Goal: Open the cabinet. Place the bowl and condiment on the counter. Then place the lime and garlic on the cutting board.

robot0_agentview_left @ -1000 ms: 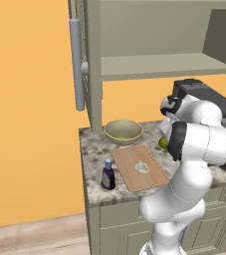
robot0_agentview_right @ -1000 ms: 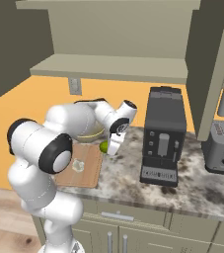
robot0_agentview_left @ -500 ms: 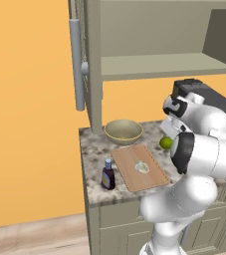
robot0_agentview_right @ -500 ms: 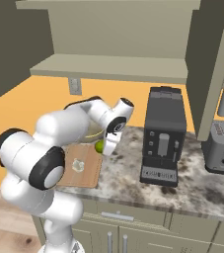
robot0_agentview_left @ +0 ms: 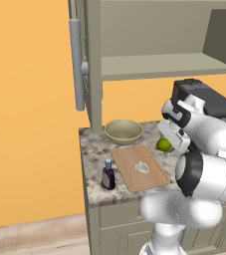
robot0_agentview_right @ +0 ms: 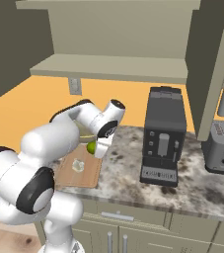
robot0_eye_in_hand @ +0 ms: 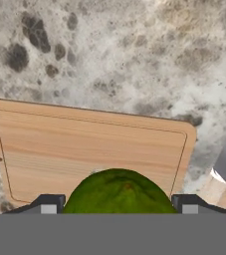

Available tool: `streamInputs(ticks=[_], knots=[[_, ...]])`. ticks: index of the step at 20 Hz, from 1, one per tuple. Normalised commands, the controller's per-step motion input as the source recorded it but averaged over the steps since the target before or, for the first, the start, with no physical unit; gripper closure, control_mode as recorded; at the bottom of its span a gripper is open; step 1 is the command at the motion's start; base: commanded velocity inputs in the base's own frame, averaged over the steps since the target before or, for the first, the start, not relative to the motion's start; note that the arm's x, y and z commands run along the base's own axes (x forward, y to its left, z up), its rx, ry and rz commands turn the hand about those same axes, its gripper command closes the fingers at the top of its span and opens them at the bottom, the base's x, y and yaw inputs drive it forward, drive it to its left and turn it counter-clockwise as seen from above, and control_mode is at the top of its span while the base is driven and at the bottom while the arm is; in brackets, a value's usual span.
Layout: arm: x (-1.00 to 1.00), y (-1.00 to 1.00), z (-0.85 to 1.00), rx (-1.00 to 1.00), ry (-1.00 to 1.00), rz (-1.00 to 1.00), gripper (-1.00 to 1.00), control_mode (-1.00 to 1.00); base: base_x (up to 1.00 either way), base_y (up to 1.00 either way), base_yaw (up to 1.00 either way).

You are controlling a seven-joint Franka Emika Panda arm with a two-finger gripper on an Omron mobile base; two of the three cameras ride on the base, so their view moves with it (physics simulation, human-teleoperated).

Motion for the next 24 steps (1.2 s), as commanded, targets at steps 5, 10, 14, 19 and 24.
streamInputs(ticks=[5, 10, 14, 19, 24], knots=[[0.04, 0.21, 0.00, -0.03, -0.06, 0.00, 1.00, -1.00, 0.00, 0.00, 0.00], [0.06, 0.28, 0.00, -0.06, -0.04, 0.00, 1.00, -1.00, 0.00, 0.00, 0.00], [0.03, 0.32, -0.07, -0.08, -0.07, 0.00, 1.00, -1.00, 0.00, 0.00, 0.00], [0.05, 0.12, -0.19, -0.07, -0.07, 0.00, 1.00, -1.00, 0.00, 0.00, 0.00], [0.08, 0.00, -0.23, -0.04, -0.07, 0.00, 1.00, -1.00, 0.00, 0.00, 0.00]])
